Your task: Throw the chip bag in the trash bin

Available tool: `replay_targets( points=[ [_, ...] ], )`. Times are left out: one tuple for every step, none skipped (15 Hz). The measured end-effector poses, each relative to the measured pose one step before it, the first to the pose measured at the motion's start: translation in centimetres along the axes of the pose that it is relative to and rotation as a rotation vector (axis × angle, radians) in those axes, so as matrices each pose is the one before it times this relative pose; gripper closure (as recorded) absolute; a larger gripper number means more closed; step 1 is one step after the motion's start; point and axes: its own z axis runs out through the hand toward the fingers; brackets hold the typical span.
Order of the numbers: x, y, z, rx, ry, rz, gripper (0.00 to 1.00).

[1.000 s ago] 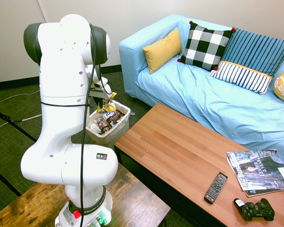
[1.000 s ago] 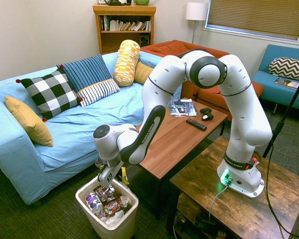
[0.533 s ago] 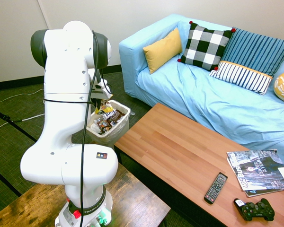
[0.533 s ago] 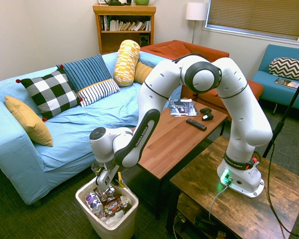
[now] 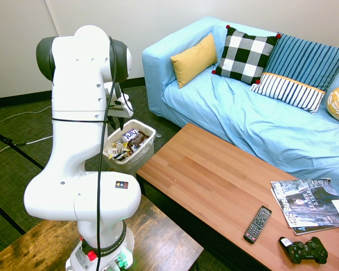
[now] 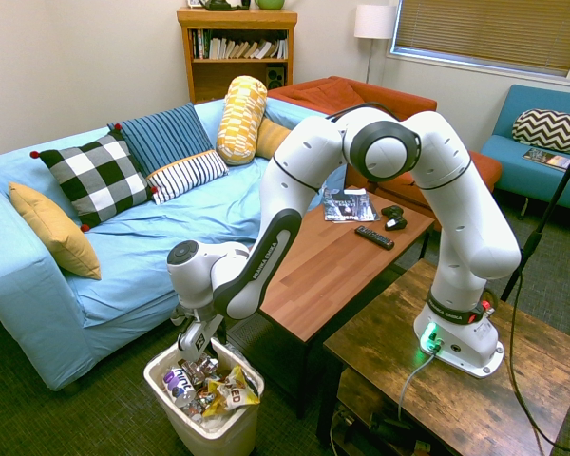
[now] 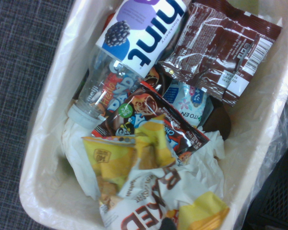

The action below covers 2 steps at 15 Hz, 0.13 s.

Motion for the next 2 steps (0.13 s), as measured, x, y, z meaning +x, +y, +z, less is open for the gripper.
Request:
replay_targets(
  points=[
    [0.203,0.089,0.038,-0.0037,-0.00042,0.00509,0.0],
    [0.176,0.062,0.018,-0.00258,-0.00045,0.00451,0.0]
  ],
)
